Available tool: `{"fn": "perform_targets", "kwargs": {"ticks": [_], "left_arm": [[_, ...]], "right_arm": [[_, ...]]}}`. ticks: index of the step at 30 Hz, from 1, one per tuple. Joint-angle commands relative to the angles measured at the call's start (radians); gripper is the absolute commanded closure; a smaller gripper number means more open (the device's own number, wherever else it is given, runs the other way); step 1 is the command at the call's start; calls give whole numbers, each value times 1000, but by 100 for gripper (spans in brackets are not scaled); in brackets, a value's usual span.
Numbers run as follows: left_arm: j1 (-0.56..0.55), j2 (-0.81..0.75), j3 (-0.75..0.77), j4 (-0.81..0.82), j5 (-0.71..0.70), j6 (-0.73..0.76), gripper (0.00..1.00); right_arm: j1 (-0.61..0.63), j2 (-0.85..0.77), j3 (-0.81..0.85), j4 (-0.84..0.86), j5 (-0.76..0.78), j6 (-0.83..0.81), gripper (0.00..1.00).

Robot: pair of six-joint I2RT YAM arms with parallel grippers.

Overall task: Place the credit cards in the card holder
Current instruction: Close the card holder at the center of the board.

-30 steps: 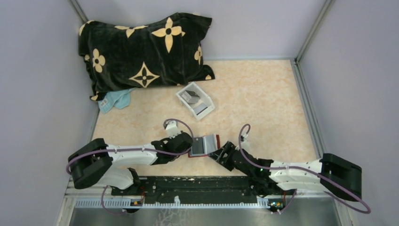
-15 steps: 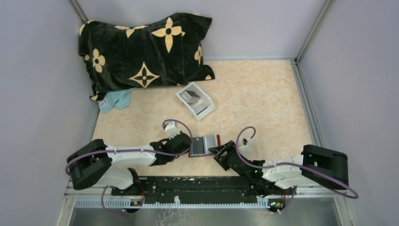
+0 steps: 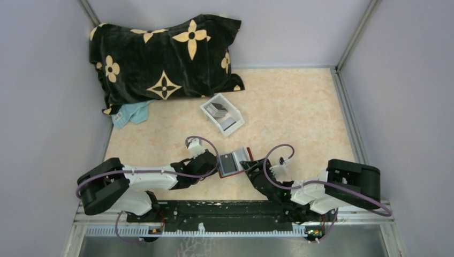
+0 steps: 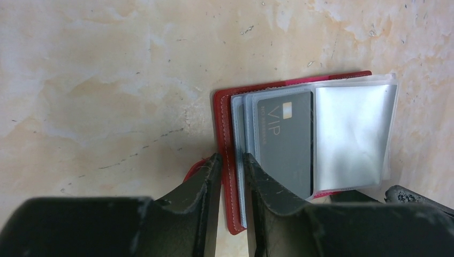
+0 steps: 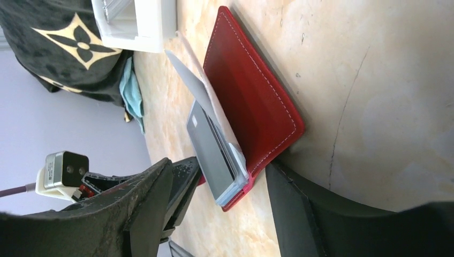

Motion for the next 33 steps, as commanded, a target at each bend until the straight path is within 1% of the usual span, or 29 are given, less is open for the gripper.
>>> {"fn": "perform_targets", "kwargs": {"ticks": [1,5,7,11,14,18,25,33], "left_arm": [[-9,65,-73,-152,162,2,71],[-9,63,-75,-153,157,2,71],[-9,66,-73,-153,155,4,71],[-9,80,-65,-157,154,8,70],[-9,92,-57,-158,154,12,70],[-9,109,-43,-161,152,17,70],[-9,115,-34,-170,152,18,70],[-9,121,-37,-169,151,15,70]], "right_arm": [[9,51,5,-38,58,-64,36],[9,34,15,-40,91,-143,39],[9,13,25,-69,105,-185,41],[10,-29,67,-141,127,-316,43],[9,-51,91,-150,128,-430,45],[9,-64,118,-123,111,-576,46],[8,-79,147,-49,67,-750,46],[9,-84,216,-100,15,-890,45]]}}
